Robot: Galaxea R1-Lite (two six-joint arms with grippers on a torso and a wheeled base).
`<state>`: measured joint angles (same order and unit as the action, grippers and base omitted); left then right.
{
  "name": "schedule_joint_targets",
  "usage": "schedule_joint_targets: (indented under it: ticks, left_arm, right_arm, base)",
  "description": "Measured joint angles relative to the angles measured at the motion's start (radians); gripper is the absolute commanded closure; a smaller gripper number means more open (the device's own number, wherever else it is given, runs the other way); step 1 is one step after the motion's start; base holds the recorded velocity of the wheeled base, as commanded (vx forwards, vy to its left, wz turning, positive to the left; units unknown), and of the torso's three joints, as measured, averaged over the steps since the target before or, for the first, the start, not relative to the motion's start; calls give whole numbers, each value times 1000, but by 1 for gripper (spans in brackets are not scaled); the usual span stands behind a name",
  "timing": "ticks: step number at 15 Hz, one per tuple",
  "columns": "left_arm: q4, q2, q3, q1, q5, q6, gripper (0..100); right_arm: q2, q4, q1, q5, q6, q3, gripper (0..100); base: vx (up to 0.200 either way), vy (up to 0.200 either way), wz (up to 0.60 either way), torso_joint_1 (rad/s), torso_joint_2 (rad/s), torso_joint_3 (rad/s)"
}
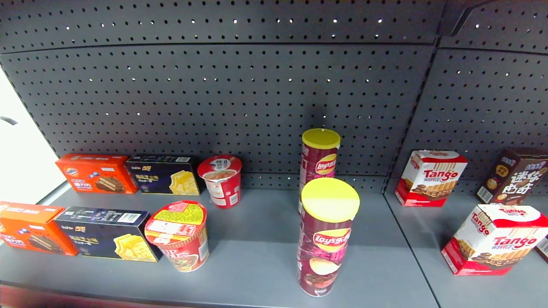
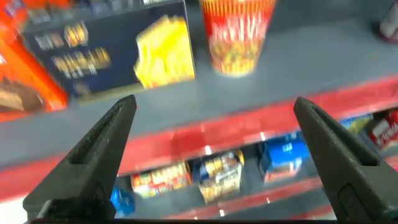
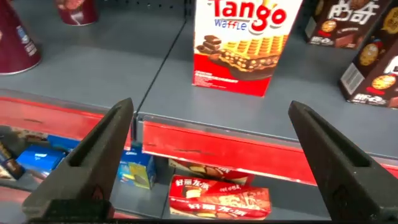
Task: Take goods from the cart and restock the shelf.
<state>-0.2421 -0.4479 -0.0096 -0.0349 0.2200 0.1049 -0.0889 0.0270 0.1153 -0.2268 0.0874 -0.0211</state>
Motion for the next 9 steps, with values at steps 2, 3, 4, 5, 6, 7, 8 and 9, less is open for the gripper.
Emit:
schedule_joint_targets:
  ticks: [2, 3, 4, 5, 6, 7, 8, 9]
  left_arm:
    - [104, 76, 3, 0, -1, 0, 0]
    - [170, 122, 0, 0, -1, -2, 0]
    - [260, 177, -14, 0, -3, -7, 0]
    - [319, 220, -31, 0, -6, -12, 0]
    - [325, 250, -44, 0, -7, -17, 0]
    - [329, 272, -49, -1, -8, -18, 0]
    - [329, 286, -52, -1, -7, -23, 0]
    - [329, 295, -52, -3, -7, -27, 0]
  right_arm:
    - [1, 0, 0, -7, 2, 1, 0]
    - [1, -1, 0, -14, 3, 1, 0]
    - [1, -1, 0, -28, 4, 1, 0]
    - [1, -1, 0, -35, 5, 1, 0]
    - [1, -1, 0, -36, 10, 1, 0]
    - [1, -3, 0, -37, 10, 1, 0]
    - [1, -3, 0, -38, 10, 1, 0]
    - [1, -2, 0, -38, 10, -1, 0]
  base:
    - [0, 0, 0, 0, 0, 0]
    - [0, 0, 0, 0, 0, 0]
    - [0, 0, 0, 0, 0, 0]
    - [0, 0, -600, 2, -2, -2]
    - [0, 0, -600, 2, -2, 2]
    - [0, 0, 0, 0, 0, 0]
    - [0, 0, 0, 0, 0, 0]
    - [0, 0, 0, 0, 0, 0]
